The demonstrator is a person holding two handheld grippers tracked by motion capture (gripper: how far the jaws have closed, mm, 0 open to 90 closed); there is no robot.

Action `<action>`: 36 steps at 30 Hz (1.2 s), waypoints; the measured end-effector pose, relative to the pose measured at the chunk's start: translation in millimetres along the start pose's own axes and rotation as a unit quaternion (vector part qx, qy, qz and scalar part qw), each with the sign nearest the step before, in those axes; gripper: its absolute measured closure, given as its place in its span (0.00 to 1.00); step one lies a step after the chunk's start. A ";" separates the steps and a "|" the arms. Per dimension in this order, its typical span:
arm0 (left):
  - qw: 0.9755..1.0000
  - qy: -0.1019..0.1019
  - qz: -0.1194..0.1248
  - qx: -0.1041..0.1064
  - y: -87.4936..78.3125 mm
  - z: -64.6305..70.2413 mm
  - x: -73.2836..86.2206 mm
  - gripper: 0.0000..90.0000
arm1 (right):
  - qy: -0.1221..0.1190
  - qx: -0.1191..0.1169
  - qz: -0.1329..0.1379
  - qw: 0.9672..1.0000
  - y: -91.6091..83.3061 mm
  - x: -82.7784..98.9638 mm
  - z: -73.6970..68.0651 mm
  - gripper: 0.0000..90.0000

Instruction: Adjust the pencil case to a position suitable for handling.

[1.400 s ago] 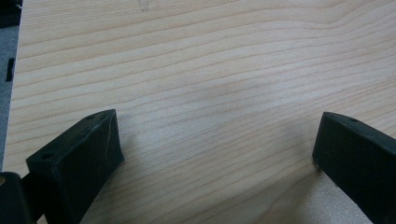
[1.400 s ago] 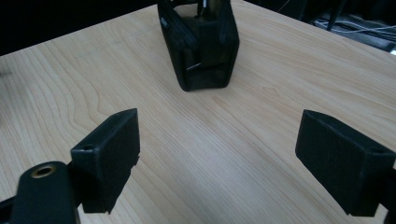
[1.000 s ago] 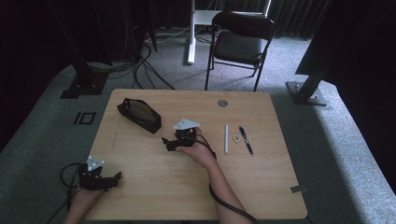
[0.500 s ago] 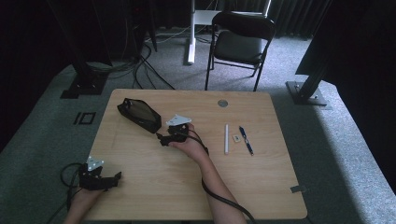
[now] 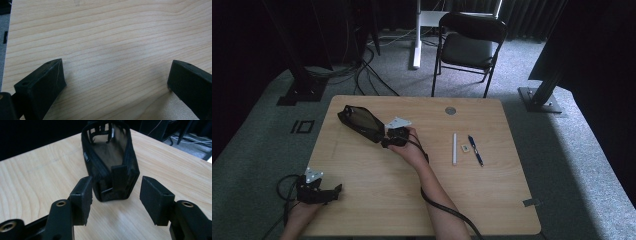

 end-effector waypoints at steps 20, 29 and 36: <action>1.000 0.001 0.000 0.000 0.0 -0.2 0.0 0.02 | 0.036 0.007 0.004 0.999 24.9 -3.6 9.6 0.62; 1.000 0.001 0.000 0.000 0.0 -0.2 0.0 0.02 | 0.027 0.016 -0.010 0.999 26.8 -4.2 11.1 0.80; 1.000 0.001 0.000 0.000 0.0 -0.2 0.0 0.02 | 0.033 0.009 -0.013 0.999 20.9 -1.6 8.3 0.81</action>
Point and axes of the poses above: each handheld gripper's, and its own axes: y roughly forward along the jaws, x roughly out of its underside, z roughly to its right, the point moved 9 cm from there along y, roughly forward along the jaws, and after that the axes turned 12 degrees about -x, right-handed, at the moved point
